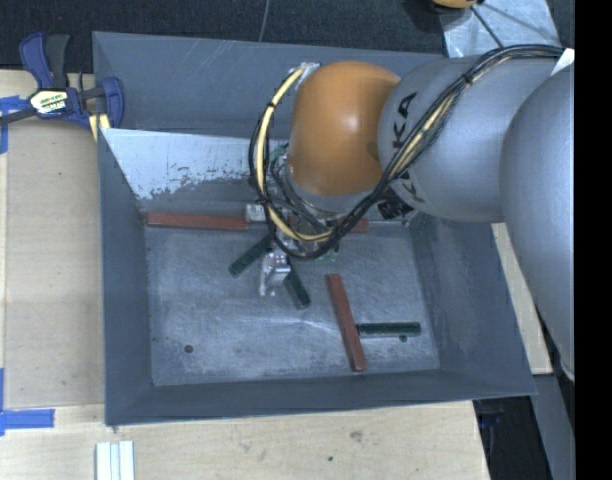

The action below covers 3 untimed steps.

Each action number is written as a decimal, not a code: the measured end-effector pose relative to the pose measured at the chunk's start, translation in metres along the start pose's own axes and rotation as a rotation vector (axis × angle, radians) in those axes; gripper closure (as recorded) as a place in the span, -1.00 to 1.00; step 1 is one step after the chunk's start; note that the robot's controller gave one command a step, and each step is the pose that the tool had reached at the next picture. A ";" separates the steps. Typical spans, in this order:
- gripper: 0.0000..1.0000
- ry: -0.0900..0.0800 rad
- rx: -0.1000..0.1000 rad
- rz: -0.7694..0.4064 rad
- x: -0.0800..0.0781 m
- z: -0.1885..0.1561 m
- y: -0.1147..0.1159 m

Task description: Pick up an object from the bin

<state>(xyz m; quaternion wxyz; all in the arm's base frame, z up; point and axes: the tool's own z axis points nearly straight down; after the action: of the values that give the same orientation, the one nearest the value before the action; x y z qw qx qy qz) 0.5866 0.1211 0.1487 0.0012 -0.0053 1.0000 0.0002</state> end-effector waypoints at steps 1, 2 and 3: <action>-1.00 0.000 0.000 0.000 0.000 0.000 0.000; 1.00 -0.031 -0.006 0.109 -0.046 0.064 -0.011; 1.00 -0.031 -0.006 0.109 -0.046 0.064 -0.011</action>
Offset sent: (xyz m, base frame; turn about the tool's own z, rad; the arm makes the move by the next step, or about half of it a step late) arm 0.0354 -0.0108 -0.0787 0.1077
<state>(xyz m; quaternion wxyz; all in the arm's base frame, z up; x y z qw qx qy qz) 0.6325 0.1106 0.0846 0.0167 0.0492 0.9986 0.0036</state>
